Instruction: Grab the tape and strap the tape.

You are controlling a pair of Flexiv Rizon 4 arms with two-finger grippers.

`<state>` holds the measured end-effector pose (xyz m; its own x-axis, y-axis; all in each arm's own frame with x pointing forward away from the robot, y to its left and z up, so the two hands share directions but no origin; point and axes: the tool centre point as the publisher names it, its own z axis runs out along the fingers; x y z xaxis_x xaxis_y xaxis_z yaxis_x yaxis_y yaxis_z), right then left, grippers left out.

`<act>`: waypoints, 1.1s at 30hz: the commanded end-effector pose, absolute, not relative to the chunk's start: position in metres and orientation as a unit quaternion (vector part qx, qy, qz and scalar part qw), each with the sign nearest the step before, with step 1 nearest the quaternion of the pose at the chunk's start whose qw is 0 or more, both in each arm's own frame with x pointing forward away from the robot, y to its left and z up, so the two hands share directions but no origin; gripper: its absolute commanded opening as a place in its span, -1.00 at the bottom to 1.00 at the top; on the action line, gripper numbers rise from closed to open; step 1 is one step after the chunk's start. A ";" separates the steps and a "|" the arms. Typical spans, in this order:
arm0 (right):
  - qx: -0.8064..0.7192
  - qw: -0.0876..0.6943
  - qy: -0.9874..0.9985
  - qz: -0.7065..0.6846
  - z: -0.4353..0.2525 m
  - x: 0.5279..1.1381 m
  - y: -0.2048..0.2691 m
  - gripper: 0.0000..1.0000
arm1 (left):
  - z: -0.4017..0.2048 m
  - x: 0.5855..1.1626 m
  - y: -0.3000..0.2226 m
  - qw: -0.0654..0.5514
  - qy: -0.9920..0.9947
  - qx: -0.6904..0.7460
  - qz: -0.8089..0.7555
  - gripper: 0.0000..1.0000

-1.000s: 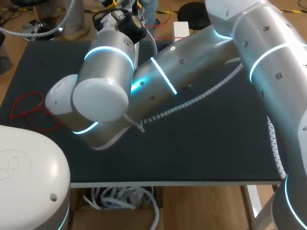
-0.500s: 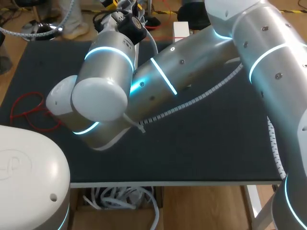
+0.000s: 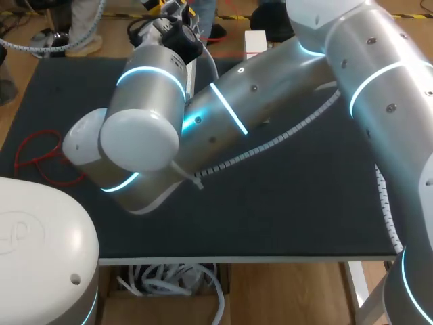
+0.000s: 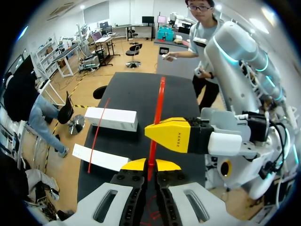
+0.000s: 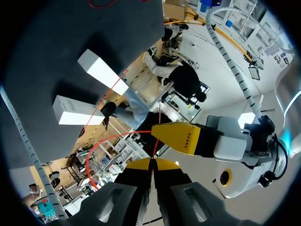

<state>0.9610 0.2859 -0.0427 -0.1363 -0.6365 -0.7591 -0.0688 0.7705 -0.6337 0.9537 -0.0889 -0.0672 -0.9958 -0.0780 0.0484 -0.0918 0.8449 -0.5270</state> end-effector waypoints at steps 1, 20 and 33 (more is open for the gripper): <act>-0.247 0.609 0.717 -0.234 -0.042 0.962 0.289 -1.00 | -0.066 0.954 -0.090 0.013 -0.961 0.044 0.273 -1.00; -0.222 0.615 0.725 -0.216 -0.030 0.953 0.281 -0.44 | -0.066 0.954 -0.090 0.013 -0.961 0.044 0.273 -1.00; -0.200 0.623 0.733 -0.183 0.008 0.929 0.264 -0.42 | -0.066 0.954 -0.090 0.013 -0.961 0.044 0.273 -1.00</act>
<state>0.9348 0.2739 -0.0065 -0.1326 -0.5199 -0.8439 -0.0326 0.8532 -0.5205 0.9538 -0.0895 -0.0666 -0.9958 -0.0775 0.0481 -0.0912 0.8444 -0.5279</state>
